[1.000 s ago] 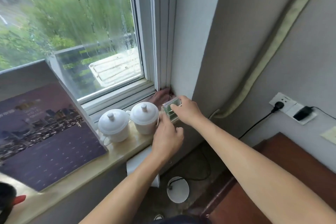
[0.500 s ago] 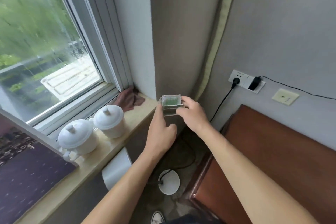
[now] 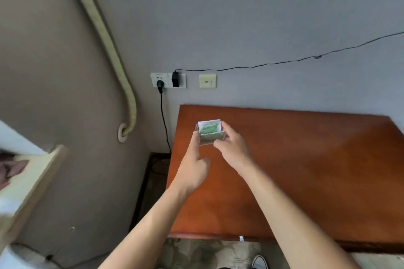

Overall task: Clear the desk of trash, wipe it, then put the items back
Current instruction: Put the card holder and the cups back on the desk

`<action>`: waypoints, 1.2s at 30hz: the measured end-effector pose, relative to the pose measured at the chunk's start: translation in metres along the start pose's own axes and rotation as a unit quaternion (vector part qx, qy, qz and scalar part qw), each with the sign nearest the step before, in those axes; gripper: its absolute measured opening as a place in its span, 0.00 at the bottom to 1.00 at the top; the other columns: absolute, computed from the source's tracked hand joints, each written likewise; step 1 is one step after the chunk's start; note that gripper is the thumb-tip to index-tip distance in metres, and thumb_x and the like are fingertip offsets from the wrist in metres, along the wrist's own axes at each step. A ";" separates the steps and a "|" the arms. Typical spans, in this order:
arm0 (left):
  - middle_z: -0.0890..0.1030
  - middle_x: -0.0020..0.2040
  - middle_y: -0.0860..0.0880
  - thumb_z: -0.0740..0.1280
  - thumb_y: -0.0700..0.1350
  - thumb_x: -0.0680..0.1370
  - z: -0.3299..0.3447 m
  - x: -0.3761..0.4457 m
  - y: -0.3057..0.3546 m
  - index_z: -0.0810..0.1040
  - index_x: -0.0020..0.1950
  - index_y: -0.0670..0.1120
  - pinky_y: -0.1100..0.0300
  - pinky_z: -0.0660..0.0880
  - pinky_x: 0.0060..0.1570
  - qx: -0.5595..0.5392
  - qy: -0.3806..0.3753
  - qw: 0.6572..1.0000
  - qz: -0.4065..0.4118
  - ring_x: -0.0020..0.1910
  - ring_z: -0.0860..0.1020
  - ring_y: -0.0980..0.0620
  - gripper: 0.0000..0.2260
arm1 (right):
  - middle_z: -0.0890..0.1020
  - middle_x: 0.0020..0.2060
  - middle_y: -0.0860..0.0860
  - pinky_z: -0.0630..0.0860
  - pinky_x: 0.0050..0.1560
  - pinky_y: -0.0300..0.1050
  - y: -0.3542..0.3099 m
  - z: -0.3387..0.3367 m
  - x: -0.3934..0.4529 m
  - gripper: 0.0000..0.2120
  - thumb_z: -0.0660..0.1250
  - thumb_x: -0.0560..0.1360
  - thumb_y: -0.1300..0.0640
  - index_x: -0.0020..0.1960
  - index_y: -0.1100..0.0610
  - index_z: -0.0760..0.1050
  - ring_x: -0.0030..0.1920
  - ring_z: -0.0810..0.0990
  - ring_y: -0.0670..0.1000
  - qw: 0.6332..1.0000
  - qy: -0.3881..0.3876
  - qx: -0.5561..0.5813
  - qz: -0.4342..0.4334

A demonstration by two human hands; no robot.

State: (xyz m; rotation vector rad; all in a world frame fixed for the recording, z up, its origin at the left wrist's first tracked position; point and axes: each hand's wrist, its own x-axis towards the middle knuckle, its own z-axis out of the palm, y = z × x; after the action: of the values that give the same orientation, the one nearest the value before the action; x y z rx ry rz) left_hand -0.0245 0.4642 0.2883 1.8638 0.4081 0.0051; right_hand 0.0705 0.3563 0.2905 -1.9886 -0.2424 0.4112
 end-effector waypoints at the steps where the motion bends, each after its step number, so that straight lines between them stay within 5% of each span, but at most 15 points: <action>1: 0.71 0.68 0.68 0.60 0.33 0.73 0.024 0.004 0.008 0.61 0.72 0.69 0.72 0.68 0.66 0.011 -0.016 1.000 0.001 0.66 0.70 0.73 0.37 | 0.85 0.49 0.40 0.75 0.47 0.34 0.016 -0.024 -0.001 0.28 0.65 0.73 0.66 0.63 0.38 0.73 0.50 0.83 0.44 1.000 0.011 -0.001 0.001; 4: 0.68 0.77 0.57 0.62 0.38 0.72 0.098 0.018 0.030 0.54 0.83 0.58 0.49 0.70 0.73 0.037 -0.031 0.999 -0.013 0.75 0.70 0.50 0.41 | 0.84 0.53 0.44 0.79 0.53 0.44 0.066 -0.091 -0.004 0.29 0.66 0.76 0.61 0.74 0.43 0.70 0.52 0.83 0.48 0.999 0.038 -0.037 -0.004; 10: 0.75 0.71 0.52 0.61 0.35 0.73 0.224 0.033 0.072 0.56 0.83 0.55 0.61 0.75 0.51 0.091 -0.088 0.992 -0.009 0.59 0.79 0.48 0.39 | 0.86 0.46 0.50 0.72 0.41 0.46 0.151 -0.209 -0.022 0.21 0.70 0.78 0.59 0.70 0.52 0.75 0.46 0.84 0.57 0.973 0.176 -0.145 -0.032; 14: 0.68 0.78 0.51 0.62 0.39 0.71 0.280 0.044 0.089 0.53 0.84 0.54 0.51 0.72 0.70 0.134 -0.141 0.981 0.003 0.74 0.71 0.48 0.42 | 0.87 0.53 0.48 0.78 0.44 0.49 0.184 -0.259 -0.030 0.17 0.71 0.78 0.62 0.64 0.52 0.74 0.50 0.85 0.57 0.964 0.221 -0.146 -0.029; 20: 0.67 0.79 0.54 0.61 0.43 0.67 0.335 0.071 0.094 0.51 0.82 0.61 0.48 0.75 0.66 0.159 -0.224 0.961 0.034 0.71 0.74 0.47 0.45 | 0.87 0.49 0.54 0.67 0.40 0.45 0.209 -0.312 -0.034 0.09 0.69 0.80 0.61 0.59 0.56 0.76 0.49 0.84 0.60 0.950 0.255 -0.176 0.033; 23: 0.65 0.80 0.54 0.61 0.43 0.67 0.354 0.081 0.095 0.51 0.82 0.64 0.47 0.75 0.66 0.152 -0.257 0.953 0.042 0.71 0.74 0.45 0.45 | 0.87 0.48 0.55 0.71 0.41 0.51 0.217 -0.330 -0.033 0.07 0.69 0.79 0.60 0.57 0.57 0.77 0.49 0.83 0.62 0.933 0.274 -0.224 0.061; 26: 0.64 0.79 0.58 0.62 0.38 0.71 0.367 0.092 0.100 0.51 0.83 0.60 0.66 0.73 0.64 0.148 -0.294 0.942 0.065 0.71 0.72 0.52 0.44 | 0.86 0.48 0.52 0.73 0.42 0.51 0.224 -0.346 -0.031 0.06 0.71 0.78 0.59 0.54 0.55 0.77 0.49 0.83 0.60 0.916 0.285 -0.267 0.087; 29: 0.60 0.77 0.62 0.62 0.34 0.73 0.382 0.103 0.103 0.51 0.84 0.54 0.86 0.58 0.52 0.142 -0.325 0.932 0.077 0.70 0.63 0.65 0.43 | 0.86 0.48 0.50 0.73 0.42 0.50 0.234 -0.367 -0.027 0.05 0.71 0.77 0.60 0.52 0.53 0.77 0.49 0.83 0.58 0.901 0.291 -0.302 0.112; 36: 0.54 0.71 0.76 0.65 0.35 0.73 0.444 0.139 0.117 0.49 0.78 0.67 0.84 0.58 0.54 0.139 -0.363 0.915 0.106 0.65 0.58 0.76 0.44 | 0.86 0.48 0.51 0.68 0.40 0.45 0.272 -0.432 0.004 0.09 0.70 0.76 0.64 0.52 0.54 0.80 0.47 0.83 0.56 0.900 0.281 -0.295 0.152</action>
State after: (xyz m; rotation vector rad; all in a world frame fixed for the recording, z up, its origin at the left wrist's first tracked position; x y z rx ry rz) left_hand 0.2293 0.0630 0.2215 2.0208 -0.3276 -0.6094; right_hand 0.2394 -0.1197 0.2168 -2.6583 0.3619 -0.0806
